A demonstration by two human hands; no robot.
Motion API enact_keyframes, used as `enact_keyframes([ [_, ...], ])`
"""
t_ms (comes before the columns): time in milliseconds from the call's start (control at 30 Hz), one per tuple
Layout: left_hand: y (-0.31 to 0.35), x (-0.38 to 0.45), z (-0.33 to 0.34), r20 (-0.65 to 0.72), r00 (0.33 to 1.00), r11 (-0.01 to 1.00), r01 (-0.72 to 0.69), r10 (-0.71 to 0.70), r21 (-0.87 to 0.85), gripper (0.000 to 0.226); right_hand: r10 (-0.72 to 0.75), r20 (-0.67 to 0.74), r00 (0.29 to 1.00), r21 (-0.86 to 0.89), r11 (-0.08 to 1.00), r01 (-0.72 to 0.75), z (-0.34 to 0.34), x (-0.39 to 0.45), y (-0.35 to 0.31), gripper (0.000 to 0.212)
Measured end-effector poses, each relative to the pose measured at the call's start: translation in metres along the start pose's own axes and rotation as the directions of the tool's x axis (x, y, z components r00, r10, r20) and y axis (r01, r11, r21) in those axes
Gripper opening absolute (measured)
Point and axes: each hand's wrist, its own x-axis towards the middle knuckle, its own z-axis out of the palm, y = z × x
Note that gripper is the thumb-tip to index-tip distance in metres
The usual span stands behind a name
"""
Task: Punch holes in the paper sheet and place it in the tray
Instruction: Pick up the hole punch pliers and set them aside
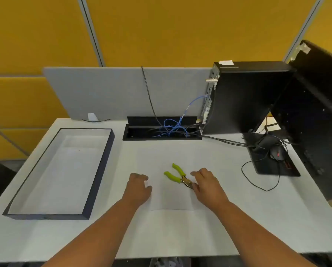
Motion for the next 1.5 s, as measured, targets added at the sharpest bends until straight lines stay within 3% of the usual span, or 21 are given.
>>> enact_keyframes([
  [200,-0.014,0.03,0.003,0.08,0.991,0.994,0.106,-0.104,-0.024,0.06,0.084,0.081,0.993,-0.011,0.996,-0.083,0.023,0.008,-0.012,0.045],
  [400,-0.017,0.049,0.01,0.072,0.992,0.993,0.104,-0.108,0.053,0.074,0.089,0.091,0.992,0.015,0.996,-0.091,0.042,0.022,-0.012,0.055],
  [700,-0.011,0.056,0.022,0.069,0.986,0.951,0.129,-0.154,0.28,0.101,-0.045,0.056,0.997,0.011,0.999,0.044,0.06,0.048,0.003,0.062],
  [800,-0.008,0.057,0.024,0.096,0.97,0.946,0.193,-0.224,0.26,0.108,-0.093,0.095,0.991,0.005,0.996,0.093,0.068,0.039,0.006,0.063],
  [933,-0.004,0.072,0.022,0.014,0.965,0.96,0.261,-0.264,0.106,0.083,-0.111,0.072,0.991,-0.015,0.994,0.112,0.074,0.021,0.0,0.056],
  [1067,-0.004,0.082,0.021,-0.023,0.976,0.957,0.219,-0.218,0.191,0.074,-0.144,0.039,0.989,-0.003,0.99,0.144,0.074,0.017,-0.005,0.049],
  [1167,-0.005,0.082,0.023,-0.028,0.977,0.939,0.212,-0.213,0.269,0.076,-0.073,-0.003,0.997,0.012,0.997,0.073,0.072,0.025,0.0,0.055],
  [1300,0.0,0.082,0.026,-0.039,0.969,0.939,0.247,-0.245,0.239,0.075,0.084,-0.097,0.992,0.046,0.996,-0.08,0.065,0.037,0.017,0.062],
  [1500,0.005,0.078,0.031,-0.055,0.926,0.911,0.378,-0.374,0.164,0.077,0.327,-0.224,0.918,0.069,0.945,-0.32,0.051,0.046,0.04,0.063],
])
